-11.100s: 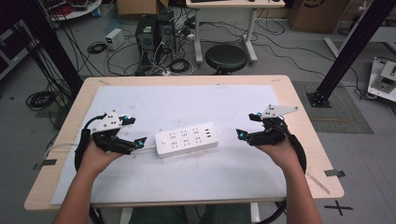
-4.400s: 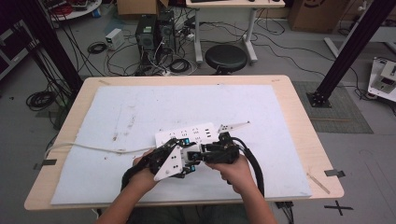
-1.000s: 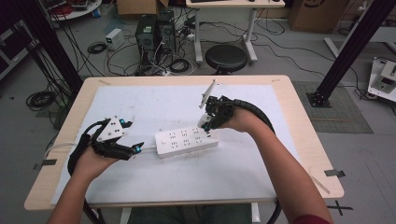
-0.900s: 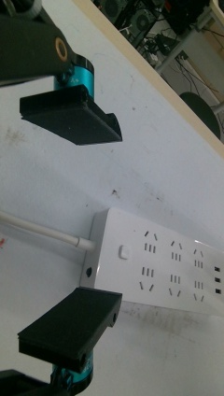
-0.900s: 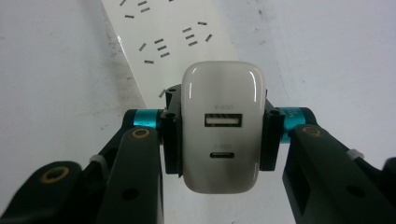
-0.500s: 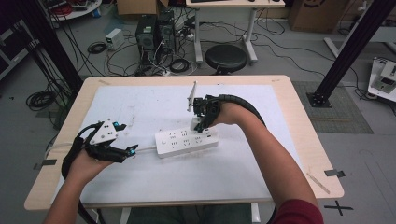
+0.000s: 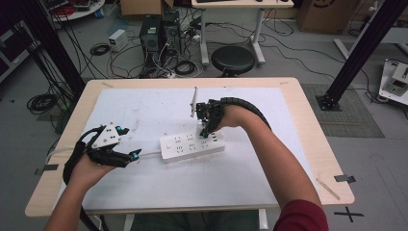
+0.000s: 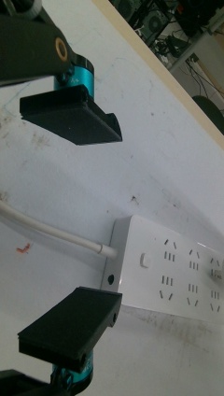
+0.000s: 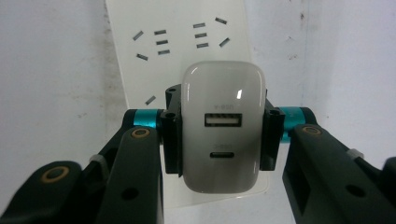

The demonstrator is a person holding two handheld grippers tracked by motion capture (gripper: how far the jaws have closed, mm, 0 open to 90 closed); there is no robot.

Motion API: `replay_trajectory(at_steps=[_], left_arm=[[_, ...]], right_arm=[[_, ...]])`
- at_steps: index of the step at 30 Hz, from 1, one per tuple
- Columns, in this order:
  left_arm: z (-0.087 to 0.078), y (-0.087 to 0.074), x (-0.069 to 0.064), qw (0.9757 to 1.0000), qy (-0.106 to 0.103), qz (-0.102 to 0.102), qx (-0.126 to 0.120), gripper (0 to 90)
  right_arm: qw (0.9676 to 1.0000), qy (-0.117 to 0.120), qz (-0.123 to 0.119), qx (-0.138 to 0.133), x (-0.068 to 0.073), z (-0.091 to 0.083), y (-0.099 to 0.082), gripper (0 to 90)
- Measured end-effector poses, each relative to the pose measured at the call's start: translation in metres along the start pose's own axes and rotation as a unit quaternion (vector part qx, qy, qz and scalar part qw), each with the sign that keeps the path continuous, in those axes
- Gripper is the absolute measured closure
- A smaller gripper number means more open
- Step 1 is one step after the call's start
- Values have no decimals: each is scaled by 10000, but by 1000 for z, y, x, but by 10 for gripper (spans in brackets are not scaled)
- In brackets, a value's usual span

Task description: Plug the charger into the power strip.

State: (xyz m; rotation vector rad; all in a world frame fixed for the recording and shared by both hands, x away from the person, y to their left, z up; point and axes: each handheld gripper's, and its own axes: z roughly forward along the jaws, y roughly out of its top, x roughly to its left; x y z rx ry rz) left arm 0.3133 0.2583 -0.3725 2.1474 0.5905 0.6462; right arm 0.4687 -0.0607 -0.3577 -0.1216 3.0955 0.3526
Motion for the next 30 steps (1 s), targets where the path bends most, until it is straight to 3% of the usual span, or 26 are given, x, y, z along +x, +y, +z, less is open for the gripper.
replay_trajectory(at_steps=[7,9,14,18,20,22,25,30], left_arm=[[1,-1,1,10000,-5,-19,19,194],[2,-1,1,10000,-2,-11,28,194],[5,2,-1,10000,-24,2,-4,194],[8,4,-4,10000,-51,9,-31,194],[9,5,-4,10000,-61,36,-18,194],[10,5,-5,10000,-56,26,-22,194],[7,3,-4,10000,-63,25,-5,194],[5,2,0,10000,1,-15,32,194]], right_arm=[[9999,12,-112,-17,-2,1,1,631],[9997,-37,-252,20,-1,2,3,632],[9981,-194,-549,192,5,5,7,633],[9978,-213,-586,217,6,6,9,633],[9961,-303,-706,443,10,15,12,634],[9958,-318,-745,436,10,16,14,634],[9970,-249,-665,322,7,15,10,634],[9973,-140,-571,437,5,15,11,635]])
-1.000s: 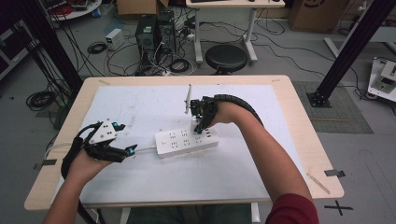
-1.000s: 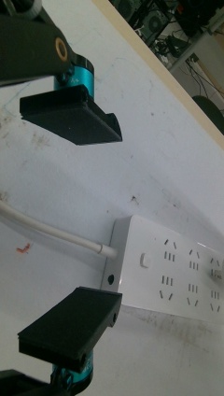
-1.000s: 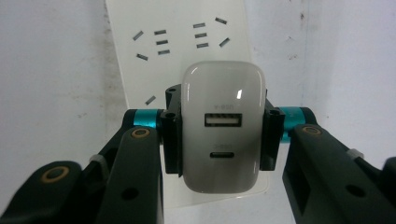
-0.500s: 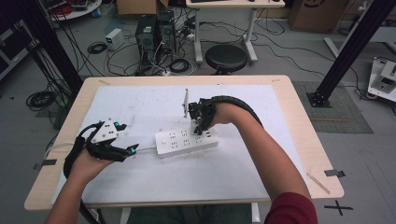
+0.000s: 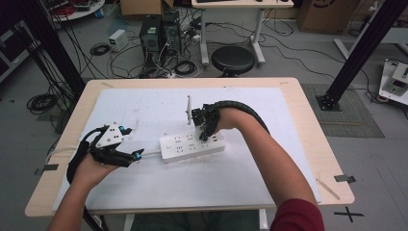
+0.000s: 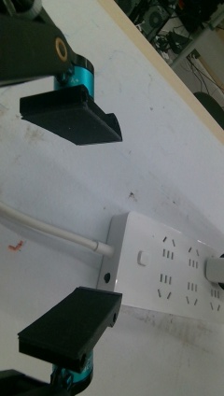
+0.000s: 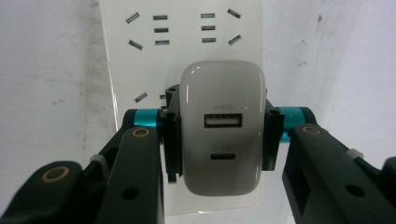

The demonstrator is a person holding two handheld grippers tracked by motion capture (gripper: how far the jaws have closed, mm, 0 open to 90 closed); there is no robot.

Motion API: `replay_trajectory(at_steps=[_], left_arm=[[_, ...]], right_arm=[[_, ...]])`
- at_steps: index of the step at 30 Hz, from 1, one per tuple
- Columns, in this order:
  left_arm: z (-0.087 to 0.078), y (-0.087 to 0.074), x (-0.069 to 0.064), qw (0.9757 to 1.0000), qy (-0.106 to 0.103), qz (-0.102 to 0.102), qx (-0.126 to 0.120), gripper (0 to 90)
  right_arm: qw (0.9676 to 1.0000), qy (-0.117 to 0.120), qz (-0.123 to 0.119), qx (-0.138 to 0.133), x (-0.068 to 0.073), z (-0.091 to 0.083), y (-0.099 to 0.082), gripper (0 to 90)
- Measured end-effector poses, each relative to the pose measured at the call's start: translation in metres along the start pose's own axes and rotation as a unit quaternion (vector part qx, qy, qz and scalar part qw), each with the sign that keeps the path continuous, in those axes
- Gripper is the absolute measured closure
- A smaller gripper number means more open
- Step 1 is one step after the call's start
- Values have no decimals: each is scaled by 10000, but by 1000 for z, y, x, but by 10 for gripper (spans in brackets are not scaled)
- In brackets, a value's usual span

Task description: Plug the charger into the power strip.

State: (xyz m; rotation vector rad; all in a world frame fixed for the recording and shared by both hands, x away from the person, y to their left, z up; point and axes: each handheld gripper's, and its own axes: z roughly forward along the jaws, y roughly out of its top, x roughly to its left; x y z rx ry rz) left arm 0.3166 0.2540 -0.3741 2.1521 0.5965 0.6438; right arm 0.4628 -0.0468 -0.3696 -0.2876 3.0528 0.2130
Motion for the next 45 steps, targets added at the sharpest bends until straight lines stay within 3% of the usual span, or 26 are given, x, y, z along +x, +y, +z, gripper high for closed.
replay_trajectory(at_steps=[1,5,12,13,14,15,17,18,21,22,24,25,26,32,33,34,36,37,38,40,41,42,43,44,45], left_arm=[[0,0,0,10000,0,0,0,194],[1,0,0,10000,4,-20,-15,194],[5,5,-4,10000,-44,31,-35,194],[5,5,-4,10000,-44,31,-35,194],[5,5,-4,10000,-69,7,-46,194],[5,5,-4,10000,-68,23,-36,194],[5,6,-3,9999,-86,36,-37,194],[6,6,-2,10000,-67,25,-67,194],[5,7,-1,9999,-66,46,-66,194],[7,10,1,9999,-64,21,-158,194],[7,11,2,9999,-71,25,-153,194],[7,12,2,9998,-84,-21,-198,194],[8,13,3,9997,-110,1,-218,194],[7,17,5,9992,-166,-13,-371,194],[7,17,5,9992,-166,-13,-371,194],[6,18,6,9989,-188,-23,-439,194],[5,18,7,9985,-226,-59,-497,194],[5,18,7,9985,-226,-59,-497,194],[5,17,7,9985,-238,-44,-495,194],[6,16,8,9983,-256,-63,-514,194],[6,16,8,9984,-258,-55,-499,194],[7,14,9,9984,-245,-89,-508,194],[7,14,9,9984,-245,-89,-508,194],[7,13,9,9984,-247,-113,-489,194],[7,13,10,9985,-240,-94,-477,194]], right_arm=[[9999,32,-87,-79,-3,1,0,636],[9995,167,-45,265,-6,6,8,636],[9994,260,-9,248,-8,8,7,630],[9995,245,20,199,-8,8,7,621],[9994,252,133,194,-8,8,5,525],[9995,173,257,113,-9,8,3,376],[9974,166,661,-251,-9,0,-6,350],[9960,64,758,-460,-7,-6,-10,307],[9941,-20,883,-631,-4,-12,-15,298],[9849,-209,1230,-1199,6,-27,-32,272],[9769,-266,1418,-1574,14,-35,-44,253],[9769,-266,1418,-1574,14,-35,-44,253],[9659,-366,1678,-1938,24,-42,-58,220],[9387,-740,2096,-2635,55,-54,-89,191],[9387,-740,2096,-2635,55,-54,-89,191],[9280,-804,2265,-2846,66,-56,-99,191],[9163,-945,2367,-3090,76,-56,-110,191],[9163,-945,2367,-3090,76,-56,-110,191],[9070,-1035,2463,-3256,86,-55,-118,191],[8985,-1109,2541,-3404,95,-55,-126,191],[8985,-1109,2541,-3404,95,-55,-126,191],[8905,-1153,2604,-3547,102,-53,-132,191],[8905,-1153,2604,-3547,102,-53,-132,191],[8852,-1179,2653,-3635,108,-50,-137,191],[8844,-1216,2635,-3654,109,-49,-139,190]])
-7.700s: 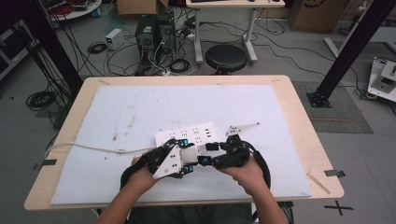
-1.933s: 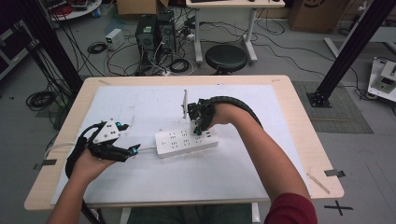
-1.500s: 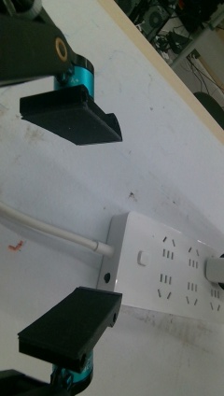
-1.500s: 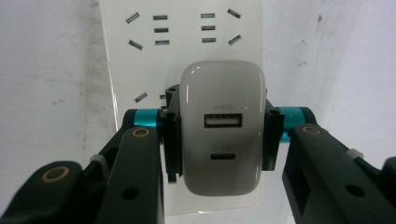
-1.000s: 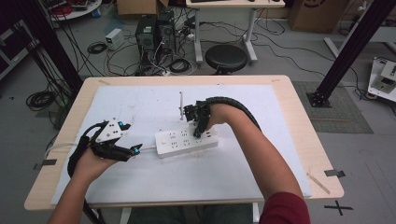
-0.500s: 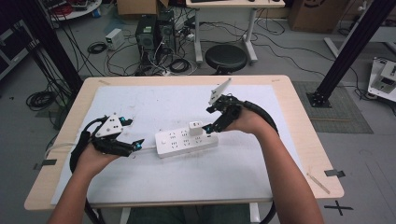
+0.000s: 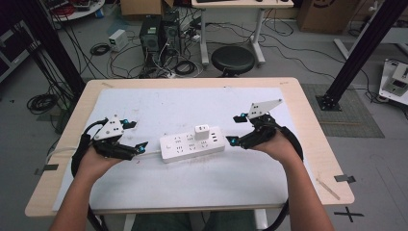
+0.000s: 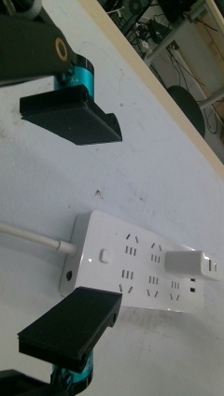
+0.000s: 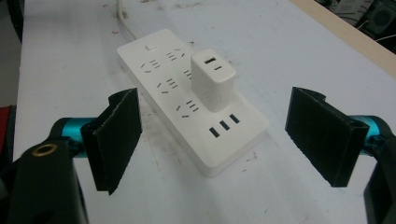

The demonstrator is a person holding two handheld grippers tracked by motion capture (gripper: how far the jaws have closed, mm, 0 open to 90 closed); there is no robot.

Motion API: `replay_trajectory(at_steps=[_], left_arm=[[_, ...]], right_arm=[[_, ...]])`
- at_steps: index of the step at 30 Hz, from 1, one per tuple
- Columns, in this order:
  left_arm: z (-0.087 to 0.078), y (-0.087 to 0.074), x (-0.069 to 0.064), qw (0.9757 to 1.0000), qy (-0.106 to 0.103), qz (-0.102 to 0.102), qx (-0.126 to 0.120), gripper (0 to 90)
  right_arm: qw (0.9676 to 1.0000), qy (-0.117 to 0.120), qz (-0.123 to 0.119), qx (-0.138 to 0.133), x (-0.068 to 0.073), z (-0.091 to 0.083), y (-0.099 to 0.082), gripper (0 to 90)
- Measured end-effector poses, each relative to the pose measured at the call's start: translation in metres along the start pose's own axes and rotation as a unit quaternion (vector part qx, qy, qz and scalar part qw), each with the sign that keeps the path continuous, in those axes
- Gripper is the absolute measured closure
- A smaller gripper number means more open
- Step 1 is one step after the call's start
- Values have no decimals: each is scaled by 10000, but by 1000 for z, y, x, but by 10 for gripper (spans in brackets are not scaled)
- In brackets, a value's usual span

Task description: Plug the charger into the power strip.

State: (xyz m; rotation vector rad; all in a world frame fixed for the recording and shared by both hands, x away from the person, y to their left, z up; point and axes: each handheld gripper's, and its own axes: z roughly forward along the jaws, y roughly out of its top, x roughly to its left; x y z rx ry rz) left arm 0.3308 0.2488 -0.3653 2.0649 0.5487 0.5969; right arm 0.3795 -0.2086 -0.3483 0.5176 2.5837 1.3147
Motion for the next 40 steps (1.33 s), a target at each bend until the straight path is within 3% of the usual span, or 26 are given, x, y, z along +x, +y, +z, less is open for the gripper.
replay_trajectory(at_steps=[7,17,40], left_arm=[[-1,-2,2,10000,43,-82,-21,194],[1,-1,-1,10000,-14,-27,-15,194],[4,4,-3,10000,-47,9,28,194]], right_arm=[[9997,-73,110,-208,5,-3,-11,191],[9985,-249,347,-355,6,-9,-22,190],[9978,-265,365,-485,3,-14,-23,191]])
